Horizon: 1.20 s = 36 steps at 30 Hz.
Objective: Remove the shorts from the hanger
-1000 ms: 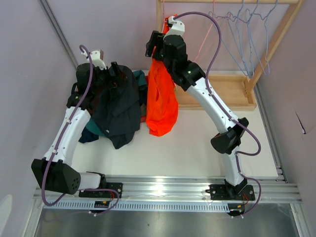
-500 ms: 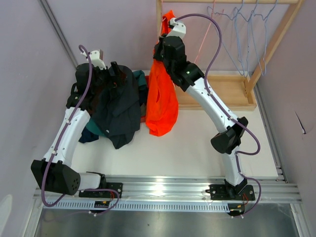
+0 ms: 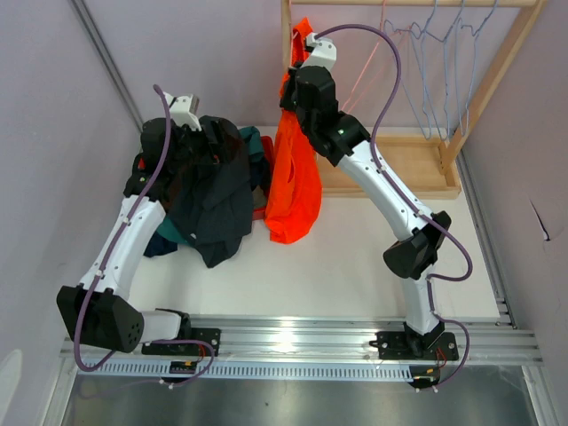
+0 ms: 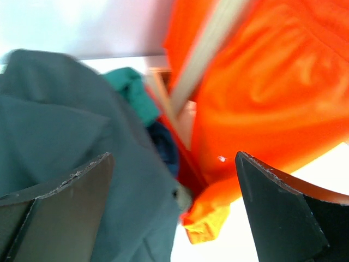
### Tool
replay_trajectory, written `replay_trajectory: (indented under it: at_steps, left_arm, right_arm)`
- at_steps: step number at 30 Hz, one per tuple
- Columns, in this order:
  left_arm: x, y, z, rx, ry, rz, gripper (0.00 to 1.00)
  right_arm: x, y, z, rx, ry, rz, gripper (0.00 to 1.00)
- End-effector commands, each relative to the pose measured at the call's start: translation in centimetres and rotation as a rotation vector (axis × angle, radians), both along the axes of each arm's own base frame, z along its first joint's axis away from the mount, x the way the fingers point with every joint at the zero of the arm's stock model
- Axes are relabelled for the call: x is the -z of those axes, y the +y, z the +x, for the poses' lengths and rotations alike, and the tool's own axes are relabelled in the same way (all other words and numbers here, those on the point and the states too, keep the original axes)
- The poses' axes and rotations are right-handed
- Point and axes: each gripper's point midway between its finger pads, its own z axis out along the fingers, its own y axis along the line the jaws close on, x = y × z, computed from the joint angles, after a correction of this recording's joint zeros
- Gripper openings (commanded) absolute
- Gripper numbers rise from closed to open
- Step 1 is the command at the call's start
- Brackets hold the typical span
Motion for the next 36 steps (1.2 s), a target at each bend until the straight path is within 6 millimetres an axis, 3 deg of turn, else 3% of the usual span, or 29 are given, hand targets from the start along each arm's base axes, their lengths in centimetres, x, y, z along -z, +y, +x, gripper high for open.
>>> replay_trajectory:
  at_steps: [1, 5, 7, 8, 9, 10, 11, 12, 13, 15, 16, 18, 19, 22, 24, 26, 31, 36]
  left_arm:
    - [-4.0, -3.9, -3.0, 0.226, -0.149, -0.026, 0.99]
    - [-4.9, -6.3, -5.1, 0.369, -0.181, -0.086, 0.99]
    - [-6.1, -7.1, -6.4, 0.43, -0.223, -0.104, 0.99]
    - [-6.7, -8.4, -7.4, 0.486, -0.262, -0.099, 0.99]
    - [-7.0, -9.0, -8.1, 0.507, -0.275, -0.089, 0.99]
    - [-8.3, -10.8, -9.7, 0.568, -0.327, -0.069, 0.99]
    - [-8.2, -11.5, -10.3, 0.576, -0.314, -0.058, 0.99]
    - [-8.5, -12.4, -11.0, 0.597, -0.316, -0.057, 1.0]
    - [-9.4, -14.0, -12.6, 0.65, -0.331, -0.069, 0.99]
    - [-10.3, -15.4, -13.9, 0.676, -0.344, -0.097, 0.99]
    - [-11.0, -16.8, -15.3, 0.719, -0.363, -0.118, 0.99]
    - [-11.4, -17.8, -15.7, 0.712, -0.37, -0.129, 0.99]
    - [-12.2, -18.8, -16.7, 0.737, -0.398, -0.147, 0.99]
    - [-12.5, -20.7, -17.2, 0.748, -0.395, -0.158, 0.99]
    - [-11.9, -21.9, -17.1, 0.748, -0.381, -0.147, 0.99]
    - [-12.8, -22.8, -17.5, 0.73, -0.405, -0.147, 0.99]
    - [-12.4, -25.0, -16.6, 0.668, -0.398, -0.108, 0.98]
    - [-10.3, -25.9, -15.1, 0.586, -0.363, -0.06, 0.72]
  right_arm:
    - [-11.0, -3.5, -4.0, 0.012, -0.229, 0.113, 0.0]
    - [-13.2, -5.3, -5.6, 0.029, -0.265, 0.113, 0.0]
    - [-13.3, -5.8, -6.0, 0.034, -0.272, 0.101, 0.0]
    - [-14.3, -6.7, -6.9, 0.037, -0.289, 0.114, 0.0]
    - [-13.8, -6.8, -7.0, 0.04, -0.286, 0.103, 0.0]
    - [-14.0, -7.2, -7.2, 0.046, -0.292, 0.101, 0.0]
    - [-14.8, -8.0, -8.0, 0.052, -0.306, 0.112, 0.0]
    - [-14.2, -8.1, -7.9, 0.058, -0.295, 0.101, 0.0]
    - [-14.2, -8.4, -8.1, 0.06, -0.296, 0.105, 0.0]
    - [-14.9, -9.1, -9.1, 0.058, -0.309, 0.127, 0.0]
    - [-14.0, -8.9, -9.0, 0.052, -0.292, 0.128, 0.0]
    - [-14.6, -9.6, -10.1, 0.047, -0.302, 0.154, 0.0]
    - [-13.9, -9.3, -10.2, 0.039, -0.292, 0.153, 0.0]
    - [-14.1, -9.9, -11.6, 0.039, -0.296, 0.186, 0.0]
    - [-13.2, -9.3, -12.2, 0.031, -0.285, 0.192, 0.0]
    - [-12.8, -9.3, -12.9, 0.025, -0.279, 0.2, 0.0]
    - [-13.4, -9.8, -14.5, 0.009, -0.282, 0.255, 0.0]
    - [-14.4, -9.8, -16.2, -0.008, -0.3, 0.276, 0.0]
